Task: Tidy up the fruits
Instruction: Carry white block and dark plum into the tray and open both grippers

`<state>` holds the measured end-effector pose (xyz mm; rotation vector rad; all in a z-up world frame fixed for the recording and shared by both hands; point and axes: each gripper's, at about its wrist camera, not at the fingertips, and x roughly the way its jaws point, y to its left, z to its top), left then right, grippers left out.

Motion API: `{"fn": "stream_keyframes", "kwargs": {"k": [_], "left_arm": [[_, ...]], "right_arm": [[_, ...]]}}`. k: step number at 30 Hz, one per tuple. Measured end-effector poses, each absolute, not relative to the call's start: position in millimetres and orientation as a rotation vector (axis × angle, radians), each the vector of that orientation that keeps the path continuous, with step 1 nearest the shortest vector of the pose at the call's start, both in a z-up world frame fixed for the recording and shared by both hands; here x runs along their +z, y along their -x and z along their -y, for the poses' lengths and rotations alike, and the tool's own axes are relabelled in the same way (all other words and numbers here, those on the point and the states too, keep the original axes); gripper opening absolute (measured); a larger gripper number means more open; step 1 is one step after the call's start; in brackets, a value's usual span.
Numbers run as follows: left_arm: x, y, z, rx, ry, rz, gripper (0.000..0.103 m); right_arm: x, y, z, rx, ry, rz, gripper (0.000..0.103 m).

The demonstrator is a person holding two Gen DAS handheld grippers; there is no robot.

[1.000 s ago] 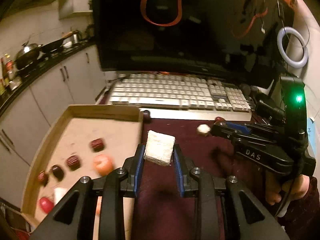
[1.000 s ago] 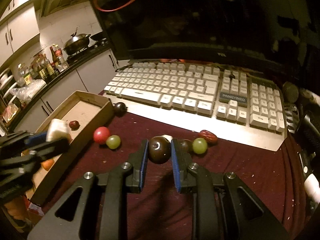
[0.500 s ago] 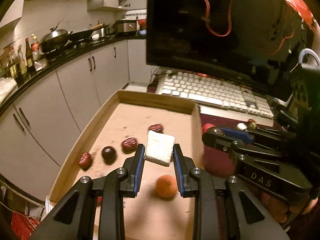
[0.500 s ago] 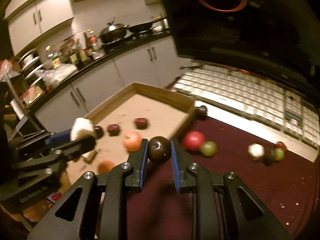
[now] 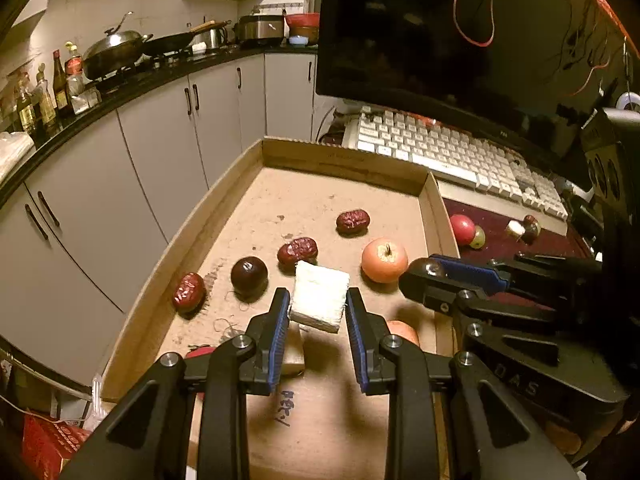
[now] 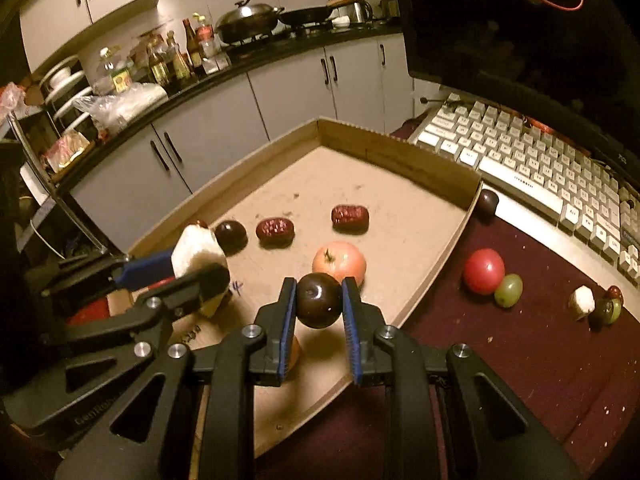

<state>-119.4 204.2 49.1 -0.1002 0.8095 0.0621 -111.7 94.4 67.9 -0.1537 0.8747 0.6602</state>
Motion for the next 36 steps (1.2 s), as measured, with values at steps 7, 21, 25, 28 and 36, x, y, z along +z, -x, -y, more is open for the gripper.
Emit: {"fn": "stream_keyframes", "kwargs": {"k": [7,21,25,28,36], "left_arm": [[41,112,-199,0.072,0.061,-0.827,0.027],[40,110,-200,0.136,0.046,-0.834,0.028],[41,110,-204,0.150,0.059,-0.838,0.037],[44,111,-208,0.179,0.058,-0.823,0.053],[58,117,-203,0.190,0.044,-0.775,0.068]], "right_arm": [[55,103,-90,0.612,0.133,-0.907,0.024],[52,100,-98,0.584,0.144,-0.931,0.024],[53,99,-99,0.584,0.162,-0.941,0.025],[54,97,-97,0.588,0.152,-0.951,0.025],[70,97,-76,0.601,0.081,-0.907,0.041]]}}
